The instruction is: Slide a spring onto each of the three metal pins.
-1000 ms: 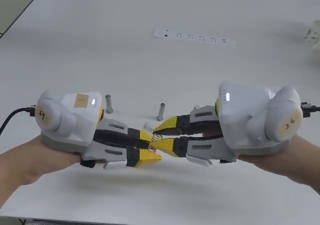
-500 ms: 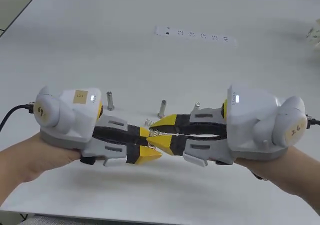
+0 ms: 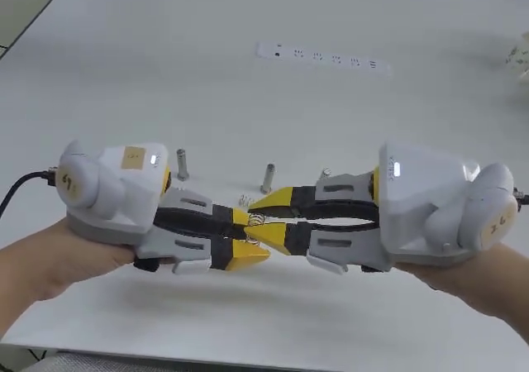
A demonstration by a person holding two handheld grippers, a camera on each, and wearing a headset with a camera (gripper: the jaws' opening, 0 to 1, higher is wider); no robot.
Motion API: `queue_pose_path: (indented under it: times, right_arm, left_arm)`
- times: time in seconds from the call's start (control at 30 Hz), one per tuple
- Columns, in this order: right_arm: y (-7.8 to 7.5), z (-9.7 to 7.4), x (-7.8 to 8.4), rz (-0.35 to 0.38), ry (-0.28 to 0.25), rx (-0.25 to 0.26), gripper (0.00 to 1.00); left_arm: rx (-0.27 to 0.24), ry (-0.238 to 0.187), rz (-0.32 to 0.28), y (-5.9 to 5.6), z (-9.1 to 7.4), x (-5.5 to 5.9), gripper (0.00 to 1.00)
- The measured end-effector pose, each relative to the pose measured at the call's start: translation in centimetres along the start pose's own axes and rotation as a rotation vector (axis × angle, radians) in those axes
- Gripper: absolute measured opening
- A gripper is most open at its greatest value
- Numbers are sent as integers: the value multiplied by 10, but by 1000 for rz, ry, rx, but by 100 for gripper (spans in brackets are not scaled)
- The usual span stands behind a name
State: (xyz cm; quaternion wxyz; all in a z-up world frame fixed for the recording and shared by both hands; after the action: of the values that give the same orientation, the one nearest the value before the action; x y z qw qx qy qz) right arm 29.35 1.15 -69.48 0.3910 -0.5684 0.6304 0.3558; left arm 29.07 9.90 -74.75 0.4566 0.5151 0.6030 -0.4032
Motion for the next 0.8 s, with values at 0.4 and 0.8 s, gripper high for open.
queue_pose_path:
  times: [0.4, 0.8]
  right_arm:
    - [-4, -2, -4, -2, 0, 21, 11]
    - [-9, 1, -6, -19, 8, 32, 11]
  left_arm:
    - [-36, -14, -18, 5, -2, -3, 11]
    - [-74, -14, -13, 13, -7, -7, 23]
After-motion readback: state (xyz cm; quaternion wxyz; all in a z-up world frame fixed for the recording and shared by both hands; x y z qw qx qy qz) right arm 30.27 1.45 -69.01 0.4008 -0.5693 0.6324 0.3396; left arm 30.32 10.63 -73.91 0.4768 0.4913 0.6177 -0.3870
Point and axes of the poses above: the centre of the closed fingertips' face, and the gripper's own axes: z roughly forward along the fingers, y roughly to its left, x roughly out of its underside, the point moved 7 cm from there along -z, roughly backward along the fingers, and after that the axes turned 10 degrees about z, right-handed, at the moved point
